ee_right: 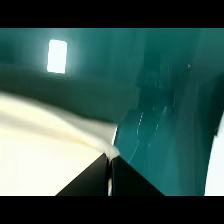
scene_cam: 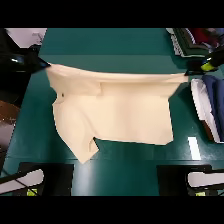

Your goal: Fold the shirts.

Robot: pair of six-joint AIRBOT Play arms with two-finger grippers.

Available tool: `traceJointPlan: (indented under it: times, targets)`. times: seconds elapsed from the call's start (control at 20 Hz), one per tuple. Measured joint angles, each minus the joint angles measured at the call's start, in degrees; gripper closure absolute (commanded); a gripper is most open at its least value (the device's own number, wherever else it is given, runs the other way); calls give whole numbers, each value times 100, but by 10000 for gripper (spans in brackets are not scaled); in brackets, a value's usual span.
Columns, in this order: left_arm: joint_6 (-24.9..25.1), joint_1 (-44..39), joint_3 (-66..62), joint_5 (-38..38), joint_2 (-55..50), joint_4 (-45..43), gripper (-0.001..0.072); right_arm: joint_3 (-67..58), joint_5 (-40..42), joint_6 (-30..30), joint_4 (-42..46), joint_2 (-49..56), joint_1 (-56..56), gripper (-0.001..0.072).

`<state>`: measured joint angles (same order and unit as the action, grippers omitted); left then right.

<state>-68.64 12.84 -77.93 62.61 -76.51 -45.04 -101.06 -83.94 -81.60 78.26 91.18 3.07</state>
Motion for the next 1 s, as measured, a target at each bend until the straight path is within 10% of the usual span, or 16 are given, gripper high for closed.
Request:
traceJointPlan:
  times: [0.45, 1.0]
  targets:
    - [629, -527, -208, -1965, -1123, -157, 676, 0, 1523, -76, -304, 793, -101, 704]
    - [977, -503, -129, -535, -1198, -1714, 675, 922, 1270, -98, -632, 831, 321, 704]
